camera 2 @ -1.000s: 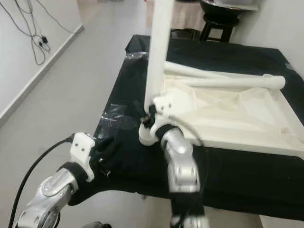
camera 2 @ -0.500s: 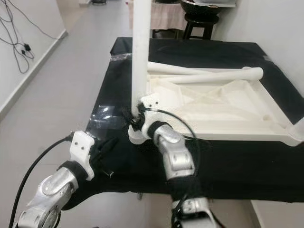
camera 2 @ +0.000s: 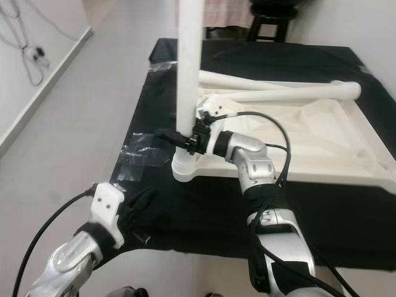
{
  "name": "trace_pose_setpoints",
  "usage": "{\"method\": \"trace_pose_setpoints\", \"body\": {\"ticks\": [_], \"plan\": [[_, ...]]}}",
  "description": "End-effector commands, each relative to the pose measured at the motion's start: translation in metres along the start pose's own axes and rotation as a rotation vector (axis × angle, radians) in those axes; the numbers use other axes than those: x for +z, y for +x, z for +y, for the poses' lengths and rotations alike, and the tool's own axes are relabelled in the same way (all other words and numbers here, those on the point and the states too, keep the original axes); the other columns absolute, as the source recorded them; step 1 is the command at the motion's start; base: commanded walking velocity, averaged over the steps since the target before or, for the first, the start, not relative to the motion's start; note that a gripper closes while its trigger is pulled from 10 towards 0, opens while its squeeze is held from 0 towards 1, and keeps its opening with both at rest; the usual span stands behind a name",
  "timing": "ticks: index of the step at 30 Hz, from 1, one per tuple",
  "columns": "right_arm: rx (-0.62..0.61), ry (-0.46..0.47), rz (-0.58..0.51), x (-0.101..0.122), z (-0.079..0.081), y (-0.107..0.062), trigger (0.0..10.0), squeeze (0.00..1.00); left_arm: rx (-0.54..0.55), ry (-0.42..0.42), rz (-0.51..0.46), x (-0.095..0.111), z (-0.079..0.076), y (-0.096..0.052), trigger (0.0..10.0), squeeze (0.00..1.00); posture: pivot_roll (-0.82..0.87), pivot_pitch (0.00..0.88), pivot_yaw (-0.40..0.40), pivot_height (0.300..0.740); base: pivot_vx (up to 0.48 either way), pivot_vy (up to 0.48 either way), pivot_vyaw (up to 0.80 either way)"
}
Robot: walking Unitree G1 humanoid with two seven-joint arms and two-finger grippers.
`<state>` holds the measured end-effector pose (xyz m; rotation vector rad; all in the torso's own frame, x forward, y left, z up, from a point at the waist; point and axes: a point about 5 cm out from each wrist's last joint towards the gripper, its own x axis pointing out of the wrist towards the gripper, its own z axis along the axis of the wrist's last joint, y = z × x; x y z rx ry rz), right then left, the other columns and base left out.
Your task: Building children table
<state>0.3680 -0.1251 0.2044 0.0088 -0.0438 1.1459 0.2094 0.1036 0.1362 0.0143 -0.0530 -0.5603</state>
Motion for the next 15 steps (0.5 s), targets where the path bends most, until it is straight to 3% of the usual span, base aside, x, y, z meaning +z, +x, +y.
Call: {"method": "trace_pose_setpoints", "body": {"ticks": [1, 3, 4, 6, 7, 12, 15], "plan": [[-0.048, 0.016, 0.022, -0.004, -0.009, -0.009, 9.5, 0.0, 0.028, 0.014, -0.031, 0.007, -0.004, -0.007, 10.0, 0.0, 0.1, 0.127, -0.03, 0.74, 0.0, 0.0, 0.0], [-0.059, 0.02, 0.026, -0.004, -0.012, -0.009, 9.5, 0.0, 0.043, 0.019, -0.037, 0.008, -0.005, -0.009, 10.0, 0.0, 0.1, 0.127, -0.03, 0.74, 0.0, 0.0, 0.0], [-0.082, 0.03, 0.018, -0.004, -0.014, -0.011, 1.6, 0.0, 0.062, 0.024, -0.039, 0.008, -0.004, -0.01, 10.0, 0.0, 0.1, 0.127, -0.03, 0.74, 0.0, 0.0, 0.0], [-0.095, 0.037, 0.012, -0.004, -0.016, -0.012, 1.6, 0.0, 0.074, 0.026, -0.04, 0.008, -0.003, -0.011, 10.0, 0.0, 0.1, 0.122, -0.029, 0.74, 0.0, 0.0, 0.0], [-0.104, 0.041, 0.009, -0.005, -0.017, -0.014, 0.0, 0.0, 0.086, 0.028, -0.042, 0.008, -0.002, -0.011, 10.0, 0.0, 0.1, 0.122, -0.029, 0.74, 0.0, 0.0, 0.0], [-0.129, 0.048, 0.014, -0.009, -0.02, -0.02, 0.0, 0.0, 0.101, 0.026, -0.041, 0.007, -0.003, -0.01, 10.0, 0.0, 0.1, 0.116, -0.032, 0.74, 0.0, 0.0, 0.0], [-0.181, 0.022, 0.006, -0.017, -0.021, -0.035, 0.0, 0.0, 0.108, 0.014, -0.037, 0.005, -0.004, -0.009, 10.0, 0.0, 0.08, 0.119, -0.038, 0.74, 0.0, 0.0, 0.0]]}}
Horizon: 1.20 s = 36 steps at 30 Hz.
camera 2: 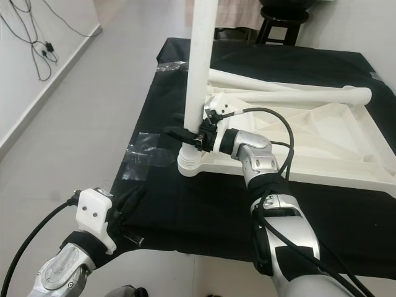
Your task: Building children table
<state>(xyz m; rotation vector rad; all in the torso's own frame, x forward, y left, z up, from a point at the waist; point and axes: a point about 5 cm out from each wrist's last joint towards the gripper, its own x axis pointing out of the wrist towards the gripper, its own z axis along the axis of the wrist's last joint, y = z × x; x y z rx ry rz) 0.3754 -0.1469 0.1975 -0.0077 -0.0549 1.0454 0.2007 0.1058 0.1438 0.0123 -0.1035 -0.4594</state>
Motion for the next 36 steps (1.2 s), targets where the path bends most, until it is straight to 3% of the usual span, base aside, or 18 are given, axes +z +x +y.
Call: {"method": "trace_pose_setpoints", "body": {"ticks": [1, 4, 6, 7, 8, 9, 11, 13, 17, 18, 19, 20, 21, 25, 26, 28, 31, 36], "plan": [[-0.101, 0.034, 0.011, -0.014, -0.007, -0.02, 0.0, 0.0, 0.009, -0.005, 0.012, -0.004, -0.002, -0.001, 10.0, 0.0, 0.08, 0.12, -0.039, 0.74, 0.0, 0.0, 0.0], [-0.178, 0.009, 0.047, -0.027, -0.001, -0.025, 0.0, 0.0, 0.012, -0.031, 0.015, -0.006, -0.002, 0.0, 10.0, 0.0, 0.06, 0.12, -0.049, 0.74, 0.0, 0.0, 0.0], [-0.489, -0.044, 0.154, -0.05, 0.016, -0.025, 0.0, 0.0, 0.011, -0.042, 0.012, -0.007, 0.0, 0.001, 10.0, 0.0, 0.05, 0.126, -0.043, 0.74, 0.0, 0.0, 0.0], [-0.489, -0.044, 0.154, -0.05, 0.016, -0.025, 0.0, 0.0, 0.011, -0.042, 0.012, -0.007, 0.0, 0.001, 10.0, 0.0, 0.05, 0.126, -0.043, 0.74, 0.0, 0.0, 0.0], [-0.606, -0.063, 0.177, -0.054, 0.022, -0.028, 0.0, 0.0, 0.01, -0.042, 0.011, -0.007, 0.0, 0.001, 10.0, 0.0, 0.05, 0.126, -0.043, 0.74, 0.0, 0.0, 0.0], [-0.606, -0.063, 0.177, -0.054, 0.022, -0.028, 0.0, 0.0, 0.01, -0.042, 0.011, -0.007, 0.0, 0.001, 10.0, 0.0, 0.05, 0.126, -0.043, 0.74, 0.0, 0.0, 0.0], [-0.64, -0.034, 0.172, -0.06, 0.061, -0.019, 0.0, 0.0, 0.008, -0.048, 0.008, -0.006, 0.002, 0.001, 10.0, 0.0, 0.03, 0.131, -0.026, 0.74, 0.0, 0.0, 0.0], [-0.629, -0.048, 0.156, -0.057, 0.071, -0.015, 0.0, 0.0, 0.008, -0.048, 0.007, -0.007, 0.002, 0.001, 10.0, 0.0, 0.03, 0.13, -0.022, 0.74, 0.0, 0.0, 0.0], [-0.651, -0.032, 0.14, -0.051, 0.055, -0.013, 0.0, 0.0, 0.014, -0.051, 0.004, -0.007, 0.004, 0.003, 10.0, 0.0, 0.02, 0.124, -0.019, 0.74, 0.0, 0.0, 0.0], [-0.607, -0.017, 0.124, -0.048, 0.05, -0.01, 10.0, 0.16, 0.014, -0.052, 0.003, -0.007, 0.004, 0.003, 10.0, 0.0, 0.02, 0.124, -0.024, 0.74, 0.0, 0.0, 0.0], [-0.574, -0.008, 0.112, -0.045, 0.046, -0.007, 10.0, 0.63, 0.015, -0.053, 0.001, -0.007, 0.005, 0.003, 10.0, 0.0, 0.02, 0.124, -0.024, 0.74, 0.0, 0.0, 0.0], [-0.574, -0.008, 0.112, -0.045, 0.046, -0.007, 10.0, 0.63, 0.015, -0.053, 0.001, -0.007, 0.005, 0.003, 10.0, 0.0, 0.02, 0.124, -0.024, 0.74, 0.0, 0.0, 0.0], [-0.535, -0.018, 0.101, -0.04, 0.042, -0.005, 10.0, 1.0, 0.018, -0.053, -0.001, -0.007, 0.005, 0.003, 10.0, 0.0, 0.02, 0.127, -0.022, 0.74, 0.0, 0.0, 0.0], [-0.49, 0.019, 0.054, -0.02, 0.043, 0.002, 10.0, 1.0, 0.022, -0.055, -0.004, -0.006, 0.005, 0.004, 10.0, 0.0, 0.02, 0.127, -0.022, 0.74, 0.0, 0.0, 0.0], [-0.401, 0.018, 0.027, -0.011, 0.043, 0.005, 10.0, 0.0, 0.02, -0.055, -0.005, -0.006, 0.005, 0.004, 10.0, 0.0, 0.02, 0.128, -0.021, 0.74, 0.0, 0.0, 0.0], [-0.218, -0.025, -0.008, 0.002, 0.043, 0.009, 10.0, 0.0, 0.011, -0.056, -0.003, -0.006, 0.005, 0.005, 10.0, 0.0, 0.02, 0.128, -0.021, 0.74, 0.0, 0.0, 0.0], [-0.058, -0.074, -0.004, 0.012, 0.04, 0.011, 10.0, 0.0, 0.003, -0.018, -0.017, -0.002, 0.004, 0.005, 10.0, 0.0, 0.03, 0.129, -0.025, 0.74, 0.0, 0.0, 0.0], [0.103, -0.124, 0.023, 0.024, 0.029, 0.015, 10.0, 0.0, 0.026, 0.06, -0.109, 0.011, 0.004, 0.006, 10.0, 0.0, 0.05, 0.134, -0.031, 0.74, 0.0, 0.0, 0.0]]}}
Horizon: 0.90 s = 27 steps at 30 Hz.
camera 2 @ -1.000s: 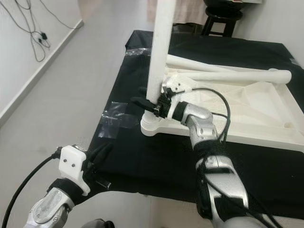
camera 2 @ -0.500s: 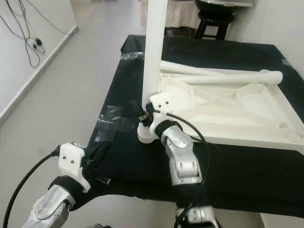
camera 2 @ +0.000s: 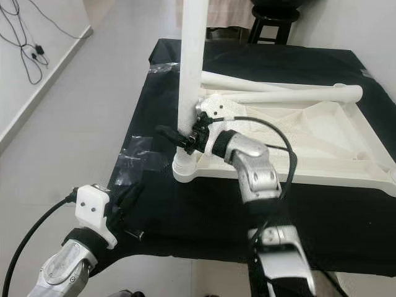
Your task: Building children table
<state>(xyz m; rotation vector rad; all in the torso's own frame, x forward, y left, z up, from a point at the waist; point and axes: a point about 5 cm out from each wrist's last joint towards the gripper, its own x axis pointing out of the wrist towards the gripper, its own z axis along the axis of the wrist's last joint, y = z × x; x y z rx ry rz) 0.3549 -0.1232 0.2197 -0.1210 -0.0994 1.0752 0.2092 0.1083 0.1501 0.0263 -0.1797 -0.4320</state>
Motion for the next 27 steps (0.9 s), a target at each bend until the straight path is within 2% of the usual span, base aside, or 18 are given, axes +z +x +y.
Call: {"method": "trace_pose_setpoints", "body": {"ticks": [1, 4, 5, 6, 8, 14, 19, 22, 23, 25, 27], "plan": [[0.076, -0.009, 0.007, 0.004, -0.005, 0.005, 10.0, 0.0, -0.014, 0.009, -0.048, 0.007, -0.005, -0.001, 10.0, 0.0, 0.05, 0.135, -0.031, 0.74, 0.0, 0.0, 0.0], [0.075, -0.006, 0.01, 0.006, -0.008, 0.005, 10.0, 0.0, -0.026, -0.008, -0.05, 0.007, -0.007, -0.001, 10.0, 0.0, 0.05, 0.136, -0.031, 0.74, 0.0, 0.0, 0.0], [0.088, 0.007, 0.008, 0.008, -0.012, 0.006, 2.8, 0.0, -0.033, -0.019, -0.045, 0.006, -0.008, -0.001, 10.0, 0.0, 0.05, 0.137, -0.033, 0.74, 0.0, 0.0, 0.0], [0.088, 0.007, 0.008, 0.008, -0.012, 0.006, 2.8, 0.0, -0.033, -0.019, -0.045, 0.006, -0.008, -0.001, 10.0, 0.0, 0.05, 0.137, -0.033, 0.74, 0.0, 0.0, 0.0], [0.143, 0.056, 0.001, 0.006, -0.017, 0.004, 0.0, 0.0, -0.043, -0.05, -0.036, 0.003, -0.01, 0.001, 10.0, 0.0, 0.05, 0.14, -0.031, 0.74, 0.0, 0.0, 0.0], [0.147, 0.073, 0.027, -0.003, -0.018, 0.002, 0.0, 0.0, -0.05, -0.067, -0.036, 0.002, -0.01, 0.001, 10.0, 0.0, 0.05, 0.143, -0.034, 0.74, 0.0, 0.0, 0.0], [0.051, 0.085, 0.026, -0.016, -0.022, -0.006, 0.0, 0.0, -0.047, -0.067, -0.042, 0.001, -0.01, 0.002, 10.0, 0.0, 0.05, 0.147, -0.041, 0.74, 0.0, 0.0, 0.0], [0.035, 0.084, 0.03, -0.02, -0.02, -0.011, 0.0, 0.0, -0.048, -0.069, -0.042, 0.001, -0.01, 0.002, 10.0, 0.0, 0.05, 0.15, -0.038, 0.74, 0.0, 0.0, 0.0], [-0.012, 0.09, 0.051, -0.031, -0.016, -0.021, 0.0, 0.0, -0.049, -0.071, -0.041, 0.001, -0.01, 0.003, 10.0, 0.0, 0.03, 0.154, -0.039, 0.74, 0.0, 0.0, 0.0], [-0.012, 0.09, 0.051, -0.031, -0.016, -0.021, 0.0, 0.0, -0.049, -0.071, -0.041, 0.001, -0.01, 0.003, 10.0, 0.0, 0.03, 0.154, -0.039, 0.74, 0.0, 0.0, 0.0], [-0.195, 0.077, 0.108, -0.045, -0.014, -0.027, 0.0, 0.0, -0.051, -0.073, -0.041, 0.0, -0.008, 0.003, 10.0, 0.0, 0.02, 0.157, -0.044, 0.74, 0.0, 0.0, 0.0]]}}
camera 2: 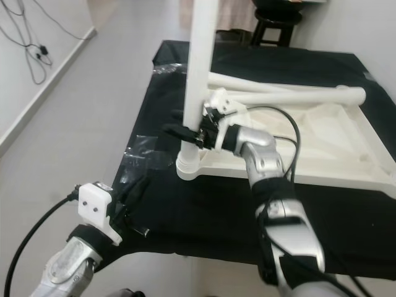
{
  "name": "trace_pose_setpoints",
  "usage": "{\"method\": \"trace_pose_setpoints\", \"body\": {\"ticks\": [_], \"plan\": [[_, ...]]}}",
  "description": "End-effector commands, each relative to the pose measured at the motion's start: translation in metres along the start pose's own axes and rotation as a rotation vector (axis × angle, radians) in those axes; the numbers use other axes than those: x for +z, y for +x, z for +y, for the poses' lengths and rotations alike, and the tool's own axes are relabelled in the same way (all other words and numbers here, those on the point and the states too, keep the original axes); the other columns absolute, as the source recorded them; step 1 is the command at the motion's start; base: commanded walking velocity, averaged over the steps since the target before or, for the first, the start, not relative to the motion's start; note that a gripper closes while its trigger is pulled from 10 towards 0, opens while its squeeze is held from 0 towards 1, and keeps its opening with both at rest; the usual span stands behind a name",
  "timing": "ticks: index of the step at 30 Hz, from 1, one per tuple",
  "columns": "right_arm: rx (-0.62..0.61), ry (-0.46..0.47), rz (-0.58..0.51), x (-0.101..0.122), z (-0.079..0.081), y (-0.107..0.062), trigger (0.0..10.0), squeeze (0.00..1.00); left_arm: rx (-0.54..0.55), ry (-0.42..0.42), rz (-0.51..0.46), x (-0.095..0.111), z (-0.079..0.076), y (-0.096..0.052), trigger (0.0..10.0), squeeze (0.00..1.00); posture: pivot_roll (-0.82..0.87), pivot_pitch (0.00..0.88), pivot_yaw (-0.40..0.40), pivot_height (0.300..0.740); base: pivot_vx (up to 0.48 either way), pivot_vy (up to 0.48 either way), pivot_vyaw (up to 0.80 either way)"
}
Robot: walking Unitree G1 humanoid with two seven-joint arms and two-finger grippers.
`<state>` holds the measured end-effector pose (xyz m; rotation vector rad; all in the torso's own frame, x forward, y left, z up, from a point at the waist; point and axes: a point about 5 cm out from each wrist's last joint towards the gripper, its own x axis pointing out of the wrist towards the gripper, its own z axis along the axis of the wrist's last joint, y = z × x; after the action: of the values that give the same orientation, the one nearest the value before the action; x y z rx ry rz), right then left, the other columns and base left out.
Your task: Building children table
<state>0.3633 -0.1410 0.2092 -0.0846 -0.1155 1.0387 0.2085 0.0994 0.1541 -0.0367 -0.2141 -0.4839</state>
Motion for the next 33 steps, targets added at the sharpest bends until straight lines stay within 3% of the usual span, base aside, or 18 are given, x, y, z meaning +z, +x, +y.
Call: {"method": "trace_pose_setpoints", "body": {"ticks": [1, 2, 3, 4, 5, 9, 12, 13, 14, 16, 17, 18, 21, 22, 23, 24, 29, 33], "plan": [[-0.158, 0.051, 0.136, -0.033, -0.001, -0.016, 0.0, 0.0, -0.004, -0.015, 0.007, -0.004, 0.0, -0.001, 10.0, 0.0, 0.02, 0.157, -0.044, 0.74, 0.0, 0.0, 0.0], [-0.394, 0.092, 0.146, -0.045, 0.009, -0.014, 0.0, 0.0, -0.005, -0.017, 0.007, -0.004, 0.001, -0.001, 10.0, 0.0, 0.01, 0.161, -0.037, 0.74, 0.0, 0.0, 0.0], [-0.394, 0.092, 0.146, -0.045, 0.009, -0.014, 0.0, 0.0, -0.005, -0.017, 0.007, -0.004, 0.001, -0.001, 10.0, 0.0, 0.01, 0.161, -0.037, 0.74, 0.0, 0.0, 0.0], [-0.545, 0.128, 0.165, -0.055, 0.027, -0.013, 0.0, 0.0, -0.006, -0.019, 0.008, -0.004, 0.001, -0.001, 10.0, 0.0, 0.01, 0.161, -0.037, 0.74, 0.0, 0.0, 0.0], [-0.594, 0.147, 0.173, -0.06, 0.049, -0.007, 0.0, 0.0, -0.006, -0.02, 0.009, -0.005, 0.002, -0.001, 10.0, 0.0, 0.01, 0.161, -0.037, 0.74, 0.0, 0.0, 0.0], [-0.505, 0.117, 0.183, -0.06, 0.075, 0.008, 0.0, 0.0, -0.007, -0.02, 0.012, -0.006, 0.002, -0.001, 10.0, 0.0, 0.01, 0.151, -0.022, 0.74, 0.0, 0.0, 0.0], [-0.499, 0.117, 0.172, -0.058, 0.073, 0.011, 0.0, 0.0, -0.008, -0.022, 0.014, -0.007, 0.002, -0.001, 10.0, 0.0, 0.01, 0.144, -0.031, 0.74, 0.0, 0.0, 0.0], [-0.507, 0.107, 0.162, -0.054, 0.064, 0.013, 1.1, 0.0, -0.01, -0.025, 0.014, -0.008, 0.002, -0.001, 10.0, 0.0, 0.02, 0.14, -0.033, 0.74, 0.0, 0.0, 0.0], [-0.514, 0.095, 0.146, -0.049, 0.054, 0.014, 10.0, 0.0, -0.01, -0.026, 0.015, -0.008, 0.002, -0.001, 10.0, 0.0, 0.02, 0.137, -0.026, 0.74, 0.0, 0.0, 0.0], [-0.478, 0.077, 0.119, -0.043, 0.046, 0.016, 10.0, 0.0, -0.009, -0.026, 0.015, -0.008, 0.002, -0.001, 10.0, 0.0, 0.03, 0.132, -0.023, 0.74, 0.0, 0.0, 0.0], [-0.425, 0.062, 0.098, -0.037, 0.042, 0.018, 10.0, 0.68, -0.009, -0.025, 0.016, -0.009, 0.002, -0.001, 10.0, 0.0, 0.03, 0.132, -0.023, 0.74, 0.0, 0.0, 0.0], [-0.355, 0.064, 0.064, -0.031, 0.037, 0.019, 10.0, 0.95, -0.01, -0.026, 0.017, -0.009, 0.002, -0.001, 10.0, 0.0, 0.04, 0.129, -0.022, 0.74, 0.0, 0.0, 0.0], [-0.275, 0.066, 0.036, -0.022, 0.035, 0.018, 10.0, 1.0, -0.012, -0.027, 0.017, -0.01, 0.001, 0.0, 10.0, 0.0, 0.04, 0.124, -0.023, 0.74, 0.0, 0.0, 0.0], [-0.228, 0.034, 0.04, -0.018, 0.032, 0.017, 10.0, 0.96, -0.013, -0.029, 0.018, -0.01, 0.001, 0.0, 10.0, 0.0, 0.05, 0.115, -0.026, 0.74, 0.0, 0.0, 0.0], [-0.171, 0.018, 0.048, -0.014, 0.03, 0.015, 10.0, 0.64, -0.014, -0.03, 0.018, -0.011, 0.001, 0.0, 10.0, 0.0, 0.05, 0.115, -0.026, 0.74, 0.0, 0.0, 0.0], [-0.113, 0.019, 0.065, -0.013, 0.028, 0.014, 10.0, 0.0, -0.015, -0.031, 0.017, -0.011, 0.001, 0.0, 10.0, 0.0, 0.05, 0.113, -0.029, 0.74, 0.0, 0.0, 0.0], [0.061, 0.005, 0.073, -0.007, 0.014, 0.012, 10.0, 0.0, -0.012, -0.03, 0.014, -0.011, -0.001, 0.0, 10.0, 0.0, 0.06, 0.111, -0.036, 0.74, 0.0, 0.0, 0.0], [0.077, 0.035, 0.07, -0.006, 0.008, 0.013, 10.0, 0.0, -0.01, -0.029, 0.014, -0.011, -0.001, 0.0, 10.0, 0.0, 0.07, 0.112, -0.038, 0.74, 0.0, 0.0, 0.0]]}}
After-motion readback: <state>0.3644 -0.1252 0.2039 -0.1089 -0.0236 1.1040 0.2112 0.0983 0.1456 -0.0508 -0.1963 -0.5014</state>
